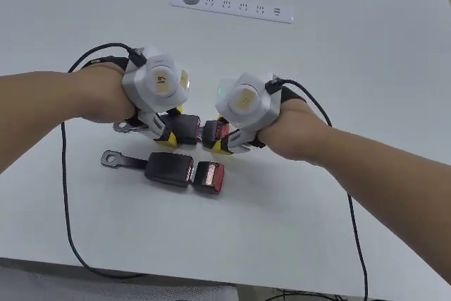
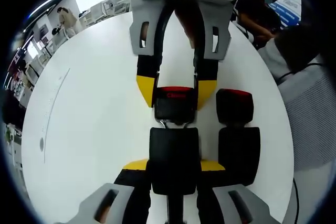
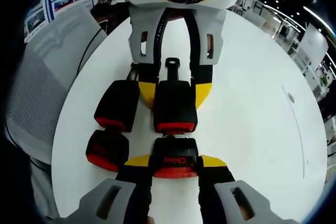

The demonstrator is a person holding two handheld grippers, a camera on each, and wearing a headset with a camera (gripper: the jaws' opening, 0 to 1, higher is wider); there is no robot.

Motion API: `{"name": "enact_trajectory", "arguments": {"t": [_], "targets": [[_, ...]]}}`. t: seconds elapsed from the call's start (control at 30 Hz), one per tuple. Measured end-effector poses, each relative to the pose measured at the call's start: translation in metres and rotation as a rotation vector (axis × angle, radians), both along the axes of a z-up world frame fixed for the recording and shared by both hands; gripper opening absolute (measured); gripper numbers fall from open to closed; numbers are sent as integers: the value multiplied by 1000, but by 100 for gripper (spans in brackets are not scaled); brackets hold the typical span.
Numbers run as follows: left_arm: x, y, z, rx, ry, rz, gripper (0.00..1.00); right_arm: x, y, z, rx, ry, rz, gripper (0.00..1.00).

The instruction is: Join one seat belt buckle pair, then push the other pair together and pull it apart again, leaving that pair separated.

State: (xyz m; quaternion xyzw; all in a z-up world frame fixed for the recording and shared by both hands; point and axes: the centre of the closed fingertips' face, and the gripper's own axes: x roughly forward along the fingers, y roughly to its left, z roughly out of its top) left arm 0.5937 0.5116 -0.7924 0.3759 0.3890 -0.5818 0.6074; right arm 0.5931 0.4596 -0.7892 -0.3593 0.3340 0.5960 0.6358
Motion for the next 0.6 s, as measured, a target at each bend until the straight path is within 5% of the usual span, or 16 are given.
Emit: {"name": "enact_trajectory", "arguments": {"t": [0.6], "targets": [[1,1,-1,-15,4,14,33,-3,-32,-2,-14,19,-4,31]]}}
